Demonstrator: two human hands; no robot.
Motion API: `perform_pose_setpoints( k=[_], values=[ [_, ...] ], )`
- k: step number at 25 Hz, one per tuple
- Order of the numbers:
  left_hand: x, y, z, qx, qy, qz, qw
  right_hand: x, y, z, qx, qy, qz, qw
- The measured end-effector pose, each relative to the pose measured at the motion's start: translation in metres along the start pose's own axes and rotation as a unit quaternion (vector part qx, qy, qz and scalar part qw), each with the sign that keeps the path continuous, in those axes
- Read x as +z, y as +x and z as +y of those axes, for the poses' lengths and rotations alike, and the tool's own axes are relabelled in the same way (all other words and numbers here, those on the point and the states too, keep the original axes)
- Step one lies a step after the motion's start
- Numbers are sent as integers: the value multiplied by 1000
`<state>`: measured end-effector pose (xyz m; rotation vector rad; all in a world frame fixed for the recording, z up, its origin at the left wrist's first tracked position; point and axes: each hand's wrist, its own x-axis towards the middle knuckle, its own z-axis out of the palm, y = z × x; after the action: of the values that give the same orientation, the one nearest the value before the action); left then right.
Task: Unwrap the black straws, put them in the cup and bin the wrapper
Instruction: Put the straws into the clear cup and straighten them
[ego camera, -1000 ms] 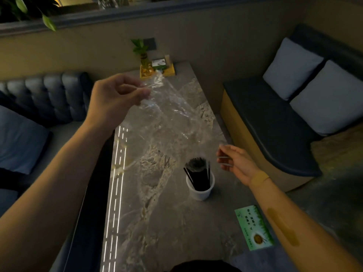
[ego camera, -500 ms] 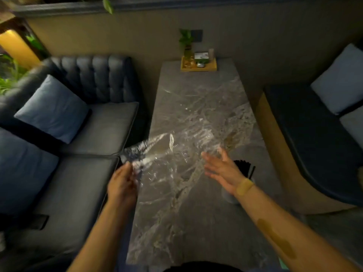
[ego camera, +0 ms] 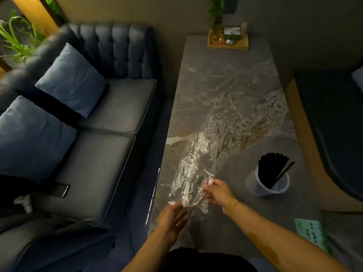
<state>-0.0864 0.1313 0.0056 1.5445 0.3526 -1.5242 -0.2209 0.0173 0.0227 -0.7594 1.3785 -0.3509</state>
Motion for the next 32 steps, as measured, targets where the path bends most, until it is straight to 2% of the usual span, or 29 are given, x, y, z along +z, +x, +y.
perform_pose_setpoints(
  k=[4, 8, 14, 20, 22, 26, 29, 32],
  values=[
    [-19, 15, -1, -6, 149, 25, 989, -7, 10, 13, 16, -71, 30, 997],
    [-28, 17, 3, -20, 215, 25, 976, -10, 13, 26, 40, -130, 35, 990],
    [-41, 17, 4, -57, 280, -13, 958, -9, 6, 31, 45, -86, 39, 994],
    [-41, 21, 16, -73, 391, -80, 914, -21, 0, 45, 50, -73, 25, 996],
    [-41, 22, 20, -64, 466, -85, 879, -29, 2, 50, 32, -123, 17, 992],
    [-42, 22, 43, -40, 646, -100, 756, -59, 0, 54, -30, -191, 15, 981],
    [-17, 10, 69, 66, 698, -156, 695, -98, -20, 52, -94, -225, 6, 970],
    [44, -10, 79, 222, 719, -197, 628, -158, -47, 43, -150, -283, 7, 947]
  ],
)
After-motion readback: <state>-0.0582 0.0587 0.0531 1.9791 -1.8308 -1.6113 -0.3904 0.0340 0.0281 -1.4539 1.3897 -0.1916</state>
